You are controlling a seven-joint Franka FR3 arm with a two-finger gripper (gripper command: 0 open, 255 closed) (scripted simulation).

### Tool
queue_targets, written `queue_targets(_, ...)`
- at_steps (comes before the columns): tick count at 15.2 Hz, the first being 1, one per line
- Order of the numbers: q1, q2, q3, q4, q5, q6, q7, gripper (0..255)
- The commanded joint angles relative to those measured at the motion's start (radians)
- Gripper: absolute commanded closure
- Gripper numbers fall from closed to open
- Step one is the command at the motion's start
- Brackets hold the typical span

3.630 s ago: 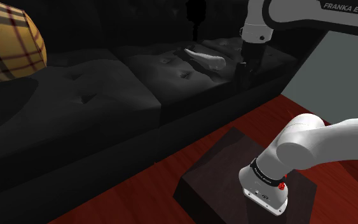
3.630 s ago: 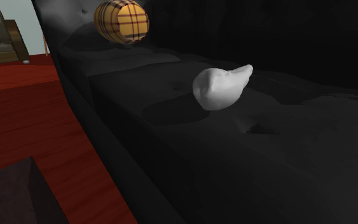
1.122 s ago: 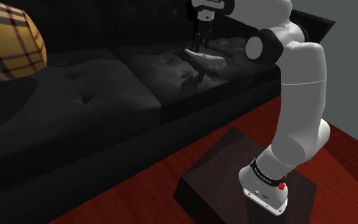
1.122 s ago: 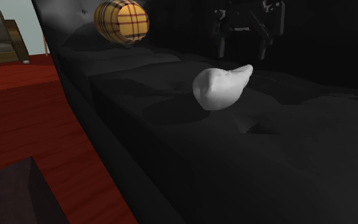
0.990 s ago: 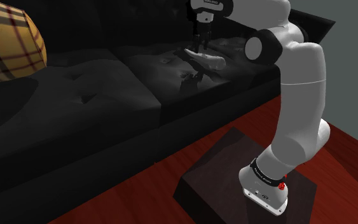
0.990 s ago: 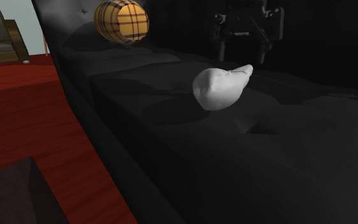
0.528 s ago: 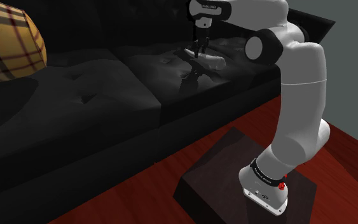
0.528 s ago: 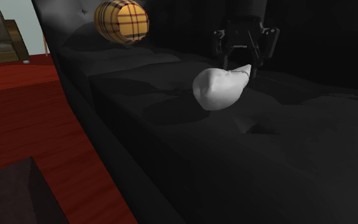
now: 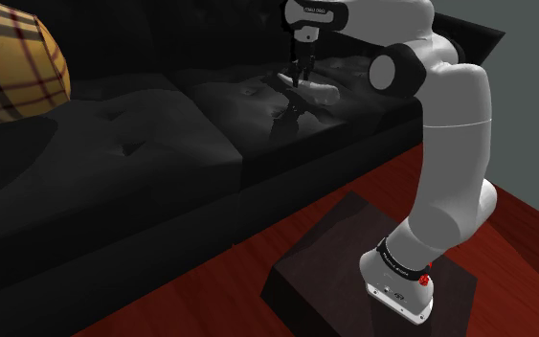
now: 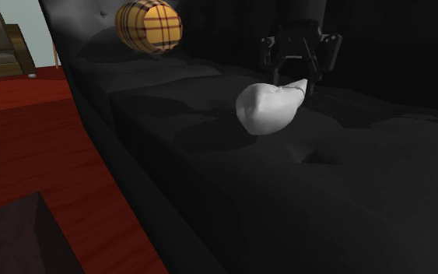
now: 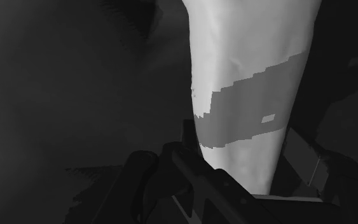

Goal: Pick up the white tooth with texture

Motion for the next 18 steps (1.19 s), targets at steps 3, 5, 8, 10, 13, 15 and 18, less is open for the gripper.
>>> queue_targets(3, -0.003, 0.002, -0.001, 0.026, 0.001, -0.025, -0.003, 255)
queue_targets(5, -0.006, 0.008, -0.001, 0.063, 0.002, -0.056, -0.005, 255)
queue_targets(8, -0.011, 0.022, -0.001, 0.126, 0.004, -0.105, -0.009, 255)
queue_targets(10, -0.016, 0.034, 0.000, 0.174, 0.006, -0.140, -0.011, 255)
queue_targets(13, -0.025, 0.061, 0.000, 0.260, 0.009, -0.200, -0.015, 255)
queue_targets(15, -0.033, 0.087, 0.001, 0.333, 0.013, -0.246, -0.018, 255)
queue_targets(18, -0.039, 0.107, 0.002, 0.385, 0.016, -0.277, -0.019, 255)
